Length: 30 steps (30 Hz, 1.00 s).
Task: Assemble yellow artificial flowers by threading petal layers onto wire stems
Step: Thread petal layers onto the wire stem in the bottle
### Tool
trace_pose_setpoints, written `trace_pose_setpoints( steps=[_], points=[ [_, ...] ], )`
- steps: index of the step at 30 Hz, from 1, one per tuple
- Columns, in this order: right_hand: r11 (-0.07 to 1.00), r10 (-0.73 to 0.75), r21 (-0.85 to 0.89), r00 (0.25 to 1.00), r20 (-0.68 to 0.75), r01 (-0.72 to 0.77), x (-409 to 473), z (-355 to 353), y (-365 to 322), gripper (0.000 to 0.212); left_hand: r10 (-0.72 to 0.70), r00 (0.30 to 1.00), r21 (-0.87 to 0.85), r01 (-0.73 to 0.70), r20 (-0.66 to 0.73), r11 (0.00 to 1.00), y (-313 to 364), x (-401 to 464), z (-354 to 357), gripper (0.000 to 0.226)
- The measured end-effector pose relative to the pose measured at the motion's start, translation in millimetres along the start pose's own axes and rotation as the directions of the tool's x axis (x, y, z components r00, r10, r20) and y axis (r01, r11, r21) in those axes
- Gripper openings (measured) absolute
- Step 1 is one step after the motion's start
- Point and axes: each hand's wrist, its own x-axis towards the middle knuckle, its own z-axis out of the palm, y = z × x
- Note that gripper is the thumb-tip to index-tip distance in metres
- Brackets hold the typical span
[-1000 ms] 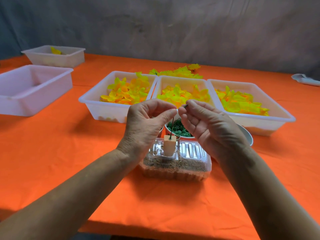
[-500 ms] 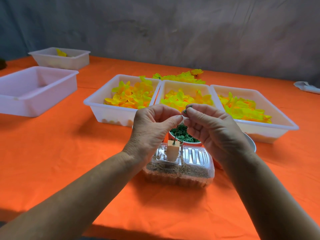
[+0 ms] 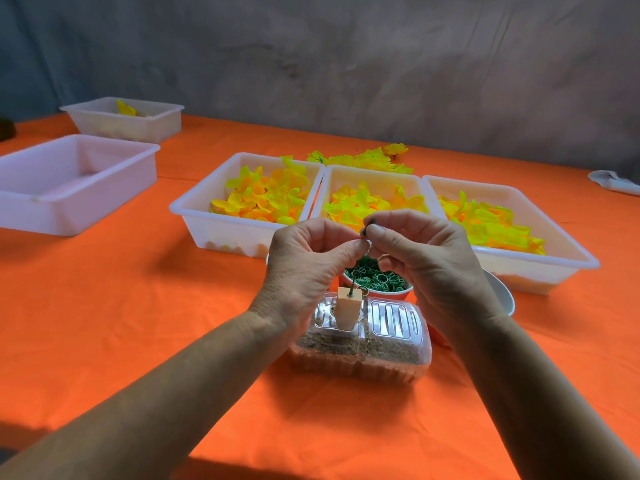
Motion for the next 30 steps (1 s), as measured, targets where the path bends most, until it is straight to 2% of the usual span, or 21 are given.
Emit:
trace_pose_setpoints(
  steps=[8, 11, 14, 18, 22, 26, 30],
  points=[
    [0.999, -0.029, -0.044, 0.999, 0.043, 0.031, 1.9, -3.0, 1.6, 0.01, -0.027, 1.0, -0.024, 0.027, -0.004, 0.999, -1.1, 0.9, 0.1, 0.01],
    [0.991, -0.066, -0.111, 0.995, 0.081, 0.075, 3.7, -3.2, -1.6, 0.006, -0.035, 0.999, -0.022, 0.035, -0.004, 0.999, -1.2, 0.6, -0.3, 0.009],
    [0.985, -0.063, -0.157, 0.993, 0.098, 0.078, 6.3, -2.7, -3.7, 0.011, -0.042, 0.999, -0.019, 0.042, -0.009, 0.999, -0.4, 0.5, -0.6, 0.01],
    [0.994, 0.099, -0.053, 0.992, 0.074, -0.095, 9.5, -3.7, -4.7, 0.003, -0.042, 0.999, -0.008, 0.042, -0.012, 0.999, -0.2, 0.7, -0.3, 0.01],
    [0.96, 0.258, 0.079, 0.96, 0.11, -0.267, 13.7, -5.6, -5.0, 0.013, -0.041, 0.999, -0.016, 0.041, -0.005, 0.999, -0.5, 0.2, -0.5, 0.01],
    [0.927, 0.315, 0.161, 0.937, 0.154, -0.338, 15.4, -6.8, -4.3, 0.017, -0.046, 0.999, -0.017, 0.046, 0.0, 0.999, -1.1, 0.6, -1.4, 0.011],
    [0.922, 0.314, 0.184, 0.935, 0.163, -0.342, 16.3, -7.2, -3.4, 0.019, -0.047, 0.999, -0.018, 0.047, -0.003, 0.999, -1.4, 0.5, -1.2, 0.011]
  ],
)
